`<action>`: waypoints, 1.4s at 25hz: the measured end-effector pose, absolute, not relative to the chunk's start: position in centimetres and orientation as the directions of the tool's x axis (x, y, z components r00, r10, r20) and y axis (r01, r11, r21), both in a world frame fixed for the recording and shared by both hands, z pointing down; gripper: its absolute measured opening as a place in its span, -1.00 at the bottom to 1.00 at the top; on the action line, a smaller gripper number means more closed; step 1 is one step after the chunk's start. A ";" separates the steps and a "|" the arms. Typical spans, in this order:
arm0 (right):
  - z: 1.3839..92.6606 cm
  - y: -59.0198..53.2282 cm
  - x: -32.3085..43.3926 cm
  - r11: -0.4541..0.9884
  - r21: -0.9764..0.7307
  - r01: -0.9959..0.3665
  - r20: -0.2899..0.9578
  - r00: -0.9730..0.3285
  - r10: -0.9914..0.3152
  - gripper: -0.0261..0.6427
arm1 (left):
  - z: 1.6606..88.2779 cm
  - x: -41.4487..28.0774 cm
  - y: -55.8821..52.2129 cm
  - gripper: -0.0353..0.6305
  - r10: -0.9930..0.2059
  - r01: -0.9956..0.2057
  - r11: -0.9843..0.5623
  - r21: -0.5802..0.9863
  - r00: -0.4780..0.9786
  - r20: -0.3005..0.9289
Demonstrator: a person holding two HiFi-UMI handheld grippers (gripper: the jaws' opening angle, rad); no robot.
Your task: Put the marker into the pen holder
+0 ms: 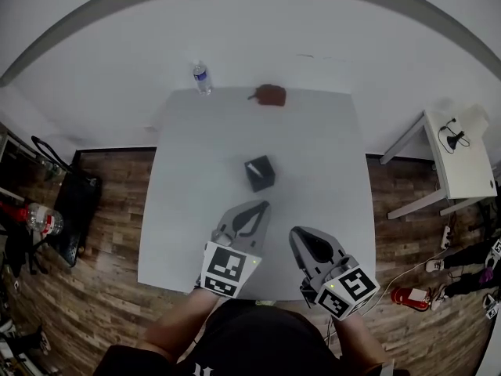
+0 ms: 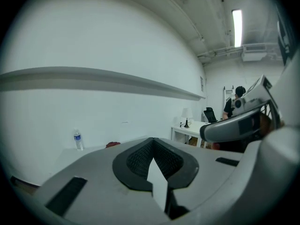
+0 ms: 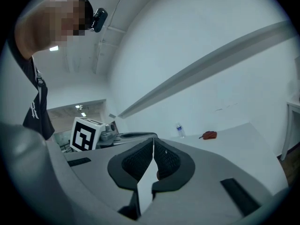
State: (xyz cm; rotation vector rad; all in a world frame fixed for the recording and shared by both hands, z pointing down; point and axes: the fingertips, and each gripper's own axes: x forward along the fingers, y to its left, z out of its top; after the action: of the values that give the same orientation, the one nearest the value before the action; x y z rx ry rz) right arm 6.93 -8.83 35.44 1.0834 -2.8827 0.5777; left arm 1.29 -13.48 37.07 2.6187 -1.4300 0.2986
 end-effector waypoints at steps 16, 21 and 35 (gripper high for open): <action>33.7 -6.7 5.6 0.737 -0.246 -0.629 0.127 -0.775 -0.619 -0.88 | 33.5 0.7 -8.1 -0.88 -0.832 -0.848 -0.521 0.098 0.530 0.163; 33.8 -6.6 5.2 0.740 -0.241 -0.628 0.135 -0.776 -0.616 -0.88 | 33.6 0.4 -8.0 -0.88 -0.837 -0.851 -0.514 0.107 0.525 0.156; 34.6 -7.6 3.9 0.741 -0.245 -0.626 0.156 -0.779 -0.607 -0.88 | 34.0 -0.7 -9.1 -0.88 -0.842 -0.856 -0.502 0.124 0.517 0.154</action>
State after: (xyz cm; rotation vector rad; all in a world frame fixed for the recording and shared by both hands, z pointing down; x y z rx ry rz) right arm 3.87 -7.55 34.55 1.0169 -2.8688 0.4408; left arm -0.70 -9.07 33.98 2.5710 -1.4555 0.1080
